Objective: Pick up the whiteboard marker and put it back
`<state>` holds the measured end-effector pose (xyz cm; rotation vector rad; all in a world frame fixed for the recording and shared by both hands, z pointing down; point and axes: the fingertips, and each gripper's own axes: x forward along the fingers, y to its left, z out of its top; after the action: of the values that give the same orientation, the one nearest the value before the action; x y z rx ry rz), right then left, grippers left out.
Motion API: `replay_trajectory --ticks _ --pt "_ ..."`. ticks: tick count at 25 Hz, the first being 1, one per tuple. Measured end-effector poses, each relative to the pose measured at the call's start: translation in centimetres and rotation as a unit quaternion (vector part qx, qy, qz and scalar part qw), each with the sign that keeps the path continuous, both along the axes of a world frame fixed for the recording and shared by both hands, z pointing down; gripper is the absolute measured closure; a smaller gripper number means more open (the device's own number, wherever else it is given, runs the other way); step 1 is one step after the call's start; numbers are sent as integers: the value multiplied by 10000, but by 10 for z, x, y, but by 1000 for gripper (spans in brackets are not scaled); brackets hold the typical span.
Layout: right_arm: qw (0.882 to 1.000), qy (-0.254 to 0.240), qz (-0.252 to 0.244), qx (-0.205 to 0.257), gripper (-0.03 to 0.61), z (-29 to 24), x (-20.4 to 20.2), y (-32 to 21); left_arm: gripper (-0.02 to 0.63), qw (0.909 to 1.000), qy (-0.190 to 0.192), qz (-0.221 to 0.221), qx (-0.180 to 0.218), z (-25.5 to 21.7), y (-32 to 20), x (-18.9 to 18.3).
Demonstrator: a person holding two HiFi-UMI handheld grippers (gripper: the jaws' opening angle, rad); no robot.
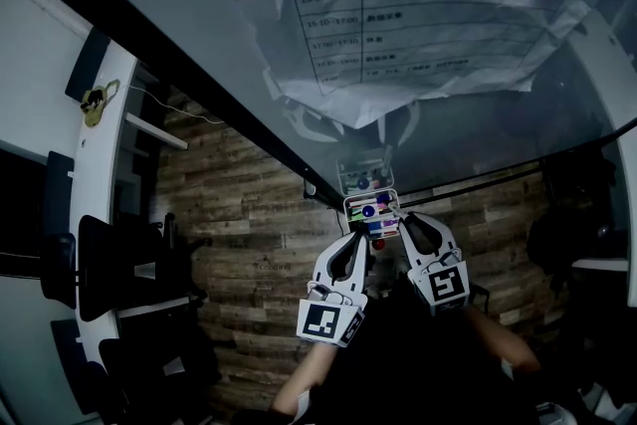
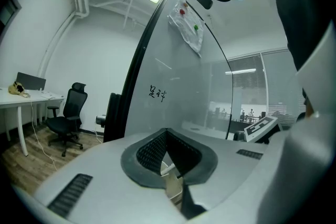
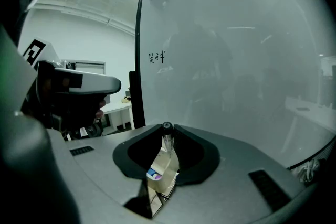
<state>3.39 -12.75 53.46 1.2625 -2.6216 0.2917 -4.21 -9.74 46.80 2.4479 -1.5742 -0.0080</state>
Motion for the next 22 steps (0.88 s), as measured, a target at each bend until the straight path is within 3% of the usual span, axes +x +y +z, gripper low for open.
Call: replay_trajectory --ticks 22 --pt "9997 166 29 -175 500 14 -4 0 606 9999 126 -22 -4 -2 3 -1"
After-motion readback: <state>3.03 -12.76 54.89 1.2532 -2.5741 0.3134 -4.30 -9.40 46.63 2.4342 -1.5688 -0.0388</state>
